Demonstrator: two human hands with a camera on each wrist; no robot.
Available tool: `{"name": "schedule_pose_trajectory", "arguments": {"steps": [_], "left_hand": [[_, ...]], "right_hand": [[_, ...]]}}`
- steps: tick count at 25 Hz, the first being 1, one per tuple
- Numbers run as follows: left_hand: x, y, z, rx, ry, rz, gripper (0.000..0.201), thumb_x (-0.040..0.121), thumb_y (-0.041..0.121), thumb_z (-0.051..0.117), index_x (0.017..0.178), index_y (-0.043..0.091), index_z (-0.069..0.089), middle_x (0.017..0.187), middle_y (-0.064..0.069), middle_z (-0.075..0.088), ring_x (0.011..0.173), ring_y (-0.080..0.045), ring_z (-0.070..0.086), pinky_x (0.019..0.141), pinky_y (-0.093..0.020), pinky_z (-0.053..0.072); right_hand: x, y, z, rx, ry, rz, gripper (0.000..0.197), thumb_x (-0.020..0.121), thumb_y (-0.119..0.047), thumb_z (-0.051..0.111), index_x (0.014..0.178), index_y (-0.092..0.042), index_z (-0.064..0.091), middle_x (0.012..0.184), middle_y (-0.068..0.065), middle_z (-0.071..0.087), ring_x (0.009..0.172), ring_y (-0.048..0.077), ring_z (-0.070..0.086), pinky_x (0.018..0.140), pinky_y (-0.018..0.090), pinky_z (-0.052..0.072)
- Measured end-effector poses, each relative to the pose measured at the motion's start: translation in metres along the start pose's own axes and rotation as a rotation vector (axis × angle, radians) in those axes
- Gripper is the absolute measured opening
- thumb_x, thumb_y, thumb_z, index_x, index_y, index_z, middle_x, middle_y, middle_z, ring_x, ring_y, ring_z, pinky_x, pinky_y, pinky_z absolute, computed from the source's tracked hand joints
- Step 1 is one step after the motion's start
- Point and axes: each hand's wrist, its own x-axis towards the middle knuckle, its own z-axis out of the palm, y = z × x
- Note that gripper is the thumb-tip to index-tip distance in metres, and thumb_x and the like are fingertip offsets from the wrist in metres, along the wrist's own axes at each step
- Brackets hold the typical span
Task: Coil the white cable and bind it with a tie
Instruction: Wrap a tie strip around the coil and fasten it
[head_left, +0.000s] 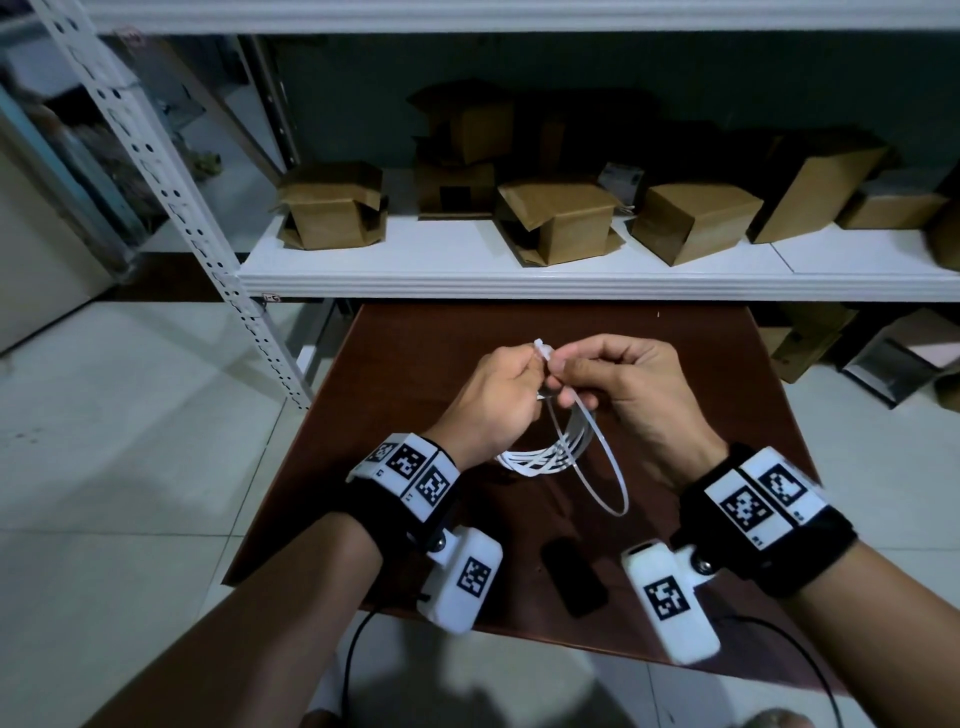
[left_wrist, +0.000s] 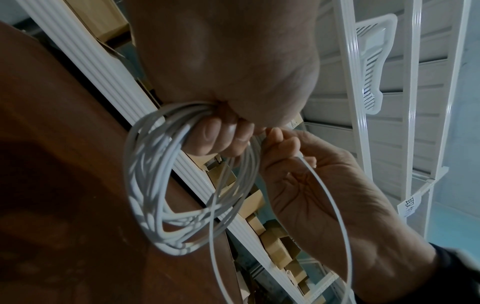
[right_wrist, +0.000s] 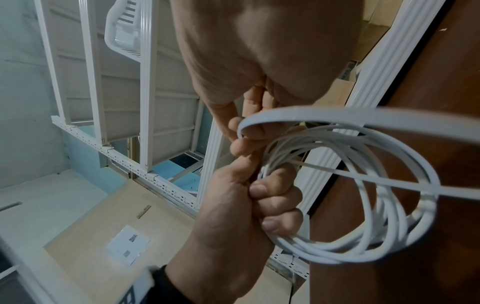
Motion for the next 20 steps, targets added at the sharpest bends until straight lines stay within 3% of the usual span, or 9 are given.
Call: {"name": "schedule_pose_trajectory", "arguments": {"steps": [4,6,7,10,12,14,15,17,20], "left_hand": [[0.001,-0.003,0.002,0.042,-0.022,0.046,0.032,0.1,0.039,0.038,0.077,0.034,0.059,0.075,-0.009,0.068,0.051,-0.014,0.047,0.048,-0.034,0.039],[0.001,-0.005,0.001,0.087,-0.023,0.084,0.029,0.099,0.034,0.039,0.079,0.033,0.06,0.084,-0.007,0.074,0.058,-0.016,0.052,0.057,-0.045,0.046],[0.0,-0.005,0.0,0.118,-0.024,0.097,0.029,0.1,0.03,0.039,0.08,0.033,0.06,0.081,0.0,0.074,0.058,-0.013,0.053,0.059,-0.044,0.047],[-0.005,0.001,-0.004,0.214,-0.047,0.139,0.034,0.105,0.015,0.042,0.081,0.031,0.061,0.064,0.025,0.066,0.053,0.004,0.055,0.058,-0.022,0.043],[-0.007,0.001,-0.004,0.274,-0.068,0.165,0.031,0.106,0.017,0.044,0.092,0.029,0.068,0.077,0.027,0.073,0.068,0.009,0.064,0.067,-0.015,0.049],[-0.007,0.0,-0.004,0.323,-0.07,0.18,0.029,0.103,0.03,0.041,0.101,0.033,0.07,0.095,0.016,0.078,0.089,-0.002,0.072,0.082,-0.032,0.058],[-0.007,0.0,-0.003,0.352,-0.067,0.179,0.031,0.101,0.035,0.039,0.101,0.034,0.07,0.096,0.012,0.078,0.091,-0.008,0.073,0.083,-0.038,0.059],[-0.007,0.001,-0.003,0.386,-0.071,0.184,0.033,0.099,0.038,0.038,0.097,0.031,0.07,0.086,0.012,0.075,0.08,-0.007,0.071,0.074,-0.036,0.057],[-0.011,0.01,-0.004,0.309,-0.112,0.155,0.028,0.102,0.026,0.049,0.082,0.025,0.07,0.054,0.022,0.06,0.052,0.002,0.053,0.055,-0.024,0.038]], "right_hand": [[0.0,0.0,0.0,0.034,-0.005,0.006,0.017,0.087,0.012,0.069,0.101,0.021,0.067,0.076,0.025,0.069,0.058,0.021,0.053,0.048,0.017,0.044],[0.0,0.0,0.0,0.043,-0.009,0.004,0.019,0.087,0.012,0.07,0.102,0.022,0.066,0.077,0.025,0.069,0.059,0.022,0.053,0.048,0.017,0.044],[0.0,0.0,0.0,0.045,-0.012,0.003,0.02,0.087,0.012,0.07,0.102,0.023,0.066,0.077,0.025,0.07,0.059,0.022,0.053,0.048,0.016,0.044],[0.001,0.001,-0.001,0.04,-0.013,-0.024,0.027,0.085,0.01,0.073,0.105,0.024,0.062,0.075,0.022,0.071,0.056,0.018,0.059,0.049,0.016,0.046],[0.003,0.002,-0.002,0.018,-0.011,-0.049,0.03,0.084,0.009,0.075,0.106,0.023,0.06,0.073,0.019,0.073,0.054,0.015,0.063,0.05,0.016,0.049],[0.004,0.003,-0.005,-0.036,-0.014,-0.073,0.03,0.083,0.008,0.077,0.106,0.02,0.062,0.07,0.018,0.073,0.056,0.017,0.065,0.053,0.017,0.051],[0.005,0.003,-0.005,-0.071,-0.021,-0.083,0.028,0.083,0.006,0.078,0.105,0.017,0.066,0.069,0.017,0.073,0.058,0.018,0.065,0.054,0.017,0.051],[0.005,0.003,-0.006,-0.144,-0.04,-0.097,0.022,0.082,0.004,0.079,0.1,0.014,0.07,0.071,0.02,0.073,0.056,0.016,0.065,0.053,0.017,0.05],[0.006,0.002,-0.006,-0.188,-0.034,-0.097,0.018,0.084,0.005,0.078,0.095,0.016,0.07,0.071,0.02,0.072,0.053,0.014,0.063,0.05,0.016,0.047]]}}
